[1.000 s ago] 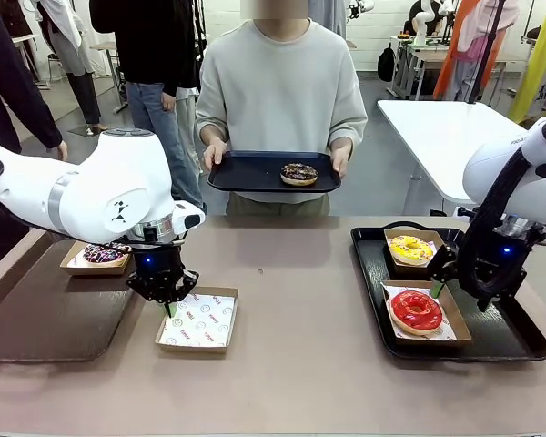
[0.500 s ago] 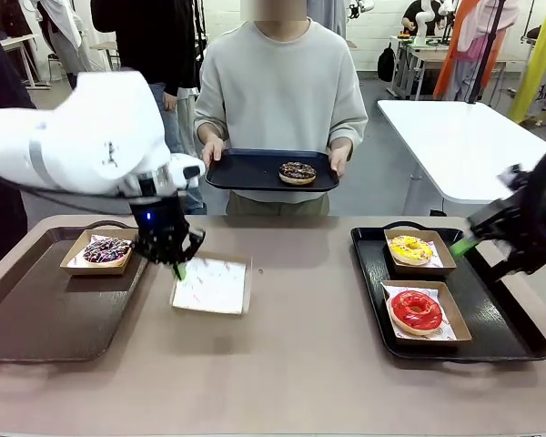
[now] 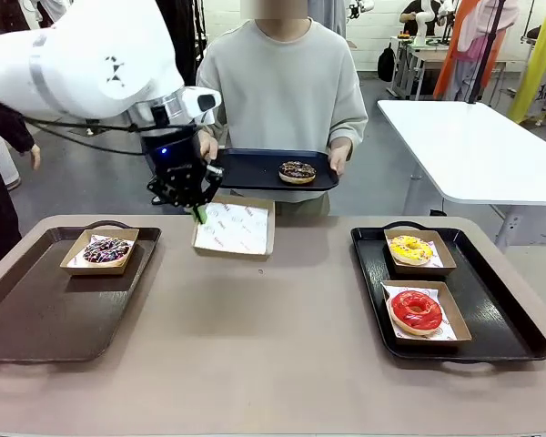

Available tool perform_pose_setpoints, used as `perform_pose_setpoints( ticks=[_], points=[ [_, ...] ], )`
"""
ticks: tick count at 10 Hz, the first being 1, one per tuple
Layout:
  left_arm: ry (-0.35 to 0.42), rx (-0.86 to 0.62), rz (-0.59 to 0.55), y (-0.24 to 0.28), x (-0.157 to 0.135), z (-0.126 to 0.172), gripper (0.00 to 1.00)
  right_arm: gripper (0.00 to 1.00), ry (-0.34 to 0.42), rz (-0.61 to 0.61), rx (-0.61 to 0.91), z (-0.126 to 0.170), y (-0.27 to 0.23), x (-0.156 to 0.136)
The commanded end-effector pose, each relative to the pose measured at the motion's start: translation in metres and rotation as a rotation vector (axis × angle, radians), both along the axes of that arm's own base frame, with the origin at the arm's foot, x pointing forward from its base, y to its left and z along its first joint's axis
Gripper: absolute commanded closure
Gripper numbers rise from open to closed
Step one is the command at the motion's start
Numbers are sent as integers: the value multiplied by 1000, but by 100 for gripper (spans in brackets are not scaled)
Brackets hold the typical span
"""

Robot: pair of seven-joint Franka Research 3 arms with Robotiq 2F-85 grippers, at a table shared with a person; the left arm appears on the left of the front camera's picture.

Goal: Individually package the donuts and arrange them on the tray.
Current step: Place the picked Paper togo box on the Handle tray while simultaneously picking up another Paper togo box from the table with the other hand.

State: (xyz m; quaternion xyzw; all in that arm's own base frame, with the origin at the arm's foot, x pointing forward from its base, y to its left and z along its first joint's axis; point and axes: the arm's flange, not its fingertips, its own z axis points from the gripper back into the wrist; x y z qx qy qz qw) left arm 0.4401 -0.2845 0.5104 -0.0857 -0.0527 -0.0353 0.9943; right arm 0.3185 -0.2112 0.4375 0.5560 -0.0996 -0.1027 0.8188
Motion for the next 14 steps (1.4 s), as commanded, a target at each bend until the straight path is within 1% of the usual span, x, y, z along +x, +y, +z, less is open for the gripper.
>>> perform_pose_setpoints(
  ticks=[1, 2, 4, 5, 7, 10, 11, 12, 13, 14],
  points=[
    [22, 37, 29, -24, 31, 4, 100, 0, -104, -33, 104, -19, -32, -10],
    [34, 52, 46, -32, 43, 4, 100, 0, -132, -57, 116, -28, -46, -24],
    [53, 76, 62, -47, 67, -4, 100, 0, -150, -97, 130, -51, -66, -40],
    [67, 86, 68, -52, 77, -11, 100, 0, -154, -98, 132, -61, -71, -42],
    [84, 95, 77, -59, 93, -26, 100, 0, -130, -95, 146, -78, -79, -43],
    [88, 120, 94, -63, 104, -35, 100, 0, -118, -98, 154, -90, -82, -41],
    [86, 131, 90, -64, 104, -36, 100, 0, -94, -103, 138, -89, -74, -46],
    [79, 153, 76, -63, 104, -40, 100, 0, -94, -103, 138, -89, -74, -46],
    [95, 87, 62, -58, 101, -41, 100, 0, -94, -103, 138, -89, -74, -46],
    [95, 87, 62, -58, 101, -41, 100, 0, -94, -103, 138, -89, -74, -46]
  ],
)
